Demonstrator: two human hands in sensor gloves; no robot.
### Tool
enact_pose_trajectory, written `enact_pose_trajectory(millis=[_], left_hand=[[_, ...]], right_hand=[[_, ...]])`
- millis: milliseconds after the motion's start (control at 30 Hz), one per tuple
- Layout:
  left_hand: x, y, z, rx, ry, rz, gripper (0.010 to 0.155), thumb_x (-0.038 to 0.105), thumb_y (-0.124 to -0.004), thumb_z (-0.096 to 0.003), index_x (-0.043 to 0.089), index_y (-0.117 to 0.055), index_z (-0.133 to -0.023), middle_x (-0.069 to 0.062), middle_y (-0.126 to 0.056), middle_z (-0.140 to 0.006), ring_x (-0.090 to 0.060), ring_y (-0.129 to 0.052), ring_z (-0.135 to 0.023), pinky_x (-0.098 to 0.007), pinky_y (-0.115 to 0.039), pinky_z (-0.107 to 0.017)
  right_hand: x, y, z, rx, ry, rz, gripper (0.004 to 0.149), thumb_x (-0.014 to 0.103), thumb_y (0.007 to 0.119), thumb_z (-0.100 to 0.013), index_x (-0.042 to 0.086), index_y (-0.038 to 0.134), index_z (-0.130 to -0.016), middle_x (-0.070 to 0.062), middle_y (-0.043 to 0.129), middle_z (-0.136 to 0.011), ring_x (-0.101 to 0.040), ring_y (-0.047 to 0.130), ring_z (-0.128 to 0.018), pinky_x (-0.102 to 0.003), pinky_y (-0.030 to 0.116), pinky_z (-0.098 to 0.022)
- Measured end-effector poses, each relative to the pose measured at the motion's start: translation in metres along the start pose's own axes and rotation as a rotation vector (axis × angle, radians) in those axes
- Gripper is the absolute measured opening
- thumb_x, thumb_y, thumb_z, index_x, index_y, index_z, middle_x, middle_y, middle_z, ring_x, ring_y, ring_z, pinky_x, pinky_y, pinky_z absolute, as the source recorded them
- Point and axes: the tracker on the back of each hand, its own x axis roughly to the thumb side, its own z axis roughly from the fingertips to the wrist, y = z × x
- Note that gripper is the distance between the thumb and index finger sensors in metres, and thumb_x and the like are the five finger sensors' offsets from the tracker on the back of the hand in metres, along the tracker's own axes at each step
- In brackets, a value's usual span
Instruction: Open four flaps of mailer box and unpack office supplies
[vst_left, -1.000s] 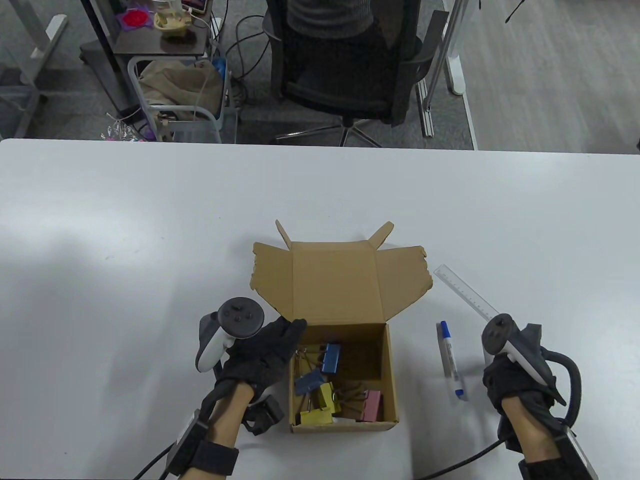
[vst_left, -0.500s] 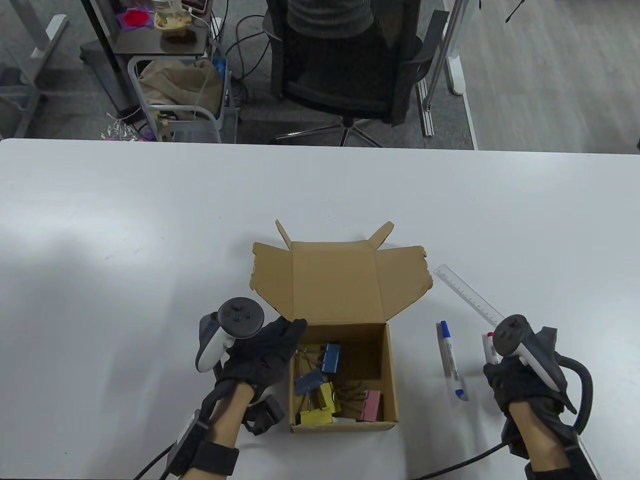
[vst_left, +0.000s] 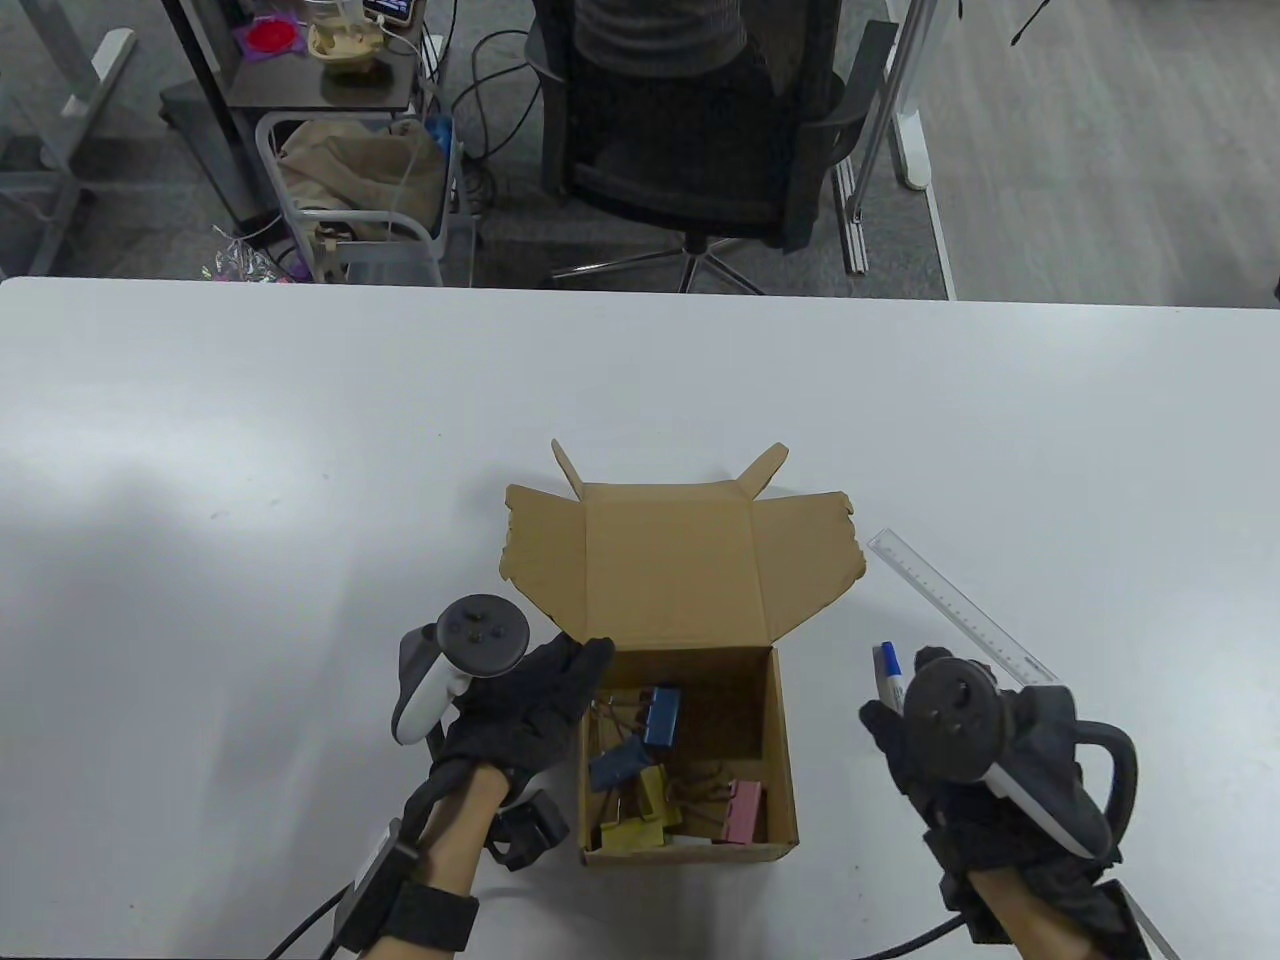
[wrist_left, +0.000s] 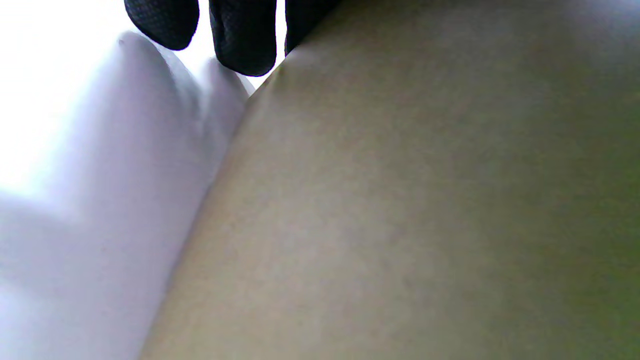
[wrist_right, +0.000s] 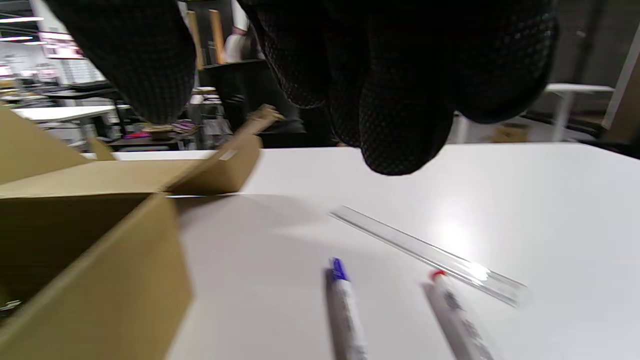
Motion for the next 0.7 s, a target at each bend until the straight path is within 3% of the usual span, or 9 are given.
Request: enact_pose_trajectory(millis=[167, 367, 533, 700], left_hand=[[0.000, 0.000, 0.000, 0.000, 0.000, -0.002, 0.060, 0.063, -0.045, -0.0582, 0.034, -0.055, -0.110, 0.002, -0.064, -0.120, -0.037, -0.056, -0.116, -0.061, -0.049, -0.083], [0.000, 0.000, 0.000, 0.002, 0.000, -0.005, 0.060, 0.063, -0.045, -0.0582, 0.034, -0.055, -0.110, 0.002, -0.064, -0.120, -0.037, -0.057, -0.115, -0.061, -0.049, -0.083], [0.000, 0.000, 0.000, -0.001, 0.000, -0.005, 0.060, 0.063, -0.045, -0.0582, 0.034, -0.055, -0.110, 0.002, -0.064, -0.120, -0.037, -0.056, -0.115, -0.061, -0.049, -0.083], [0.000, 0.000, 0.000, -0.002, 0.001, -0.010, 0.060, 0.063, -0.044, -0.0582, 0.034, -0.055, -0.110, 0.002, -0.064, -0.120, -0.037, -0.056, -0.116, -0.061, -0.049, -0.083]], right_hand=[[0.052, -0.003, 0.003, 0.006, -0.168, 0.041, 0.069, 0.049, 0.083, -0.052, 0.001, 0.069, -0.099, -0.033, 0.085, -0.091, -0.047, 0.096, -0.067, -0.063, 0.080, -0.047], [0.105, 0.007, -0.009, 0.110, -0.357, 0.073, 0.068, 0.048, 0.084, -0.052, 0.003, 0.068, -0.100, -0.031, 0.084, -0.093, -0.047, 0.095, -0.070, -0.062, 0.080, -0.047], [0.138, 0.034, -0.023, 0.255, -0.510, 0.116, 0.060, 0.042, 0.085, -0.051, 0.007, 0.071, -0.098, -0.027, 0.087, -0.092, -0.044, 0.096, -0.071, -0.059, 0.082, -0.047], [0.157, 0.071, -0.036, 0.449, -0.559, 0.172, 0.054, 0.038, 0.087, -0.050, 0.009, 0.077, -0.094, -0.024, 0.092, -0.087, -0.042, 0.099, -0.066, -0.057, 0.084, -0.045]])
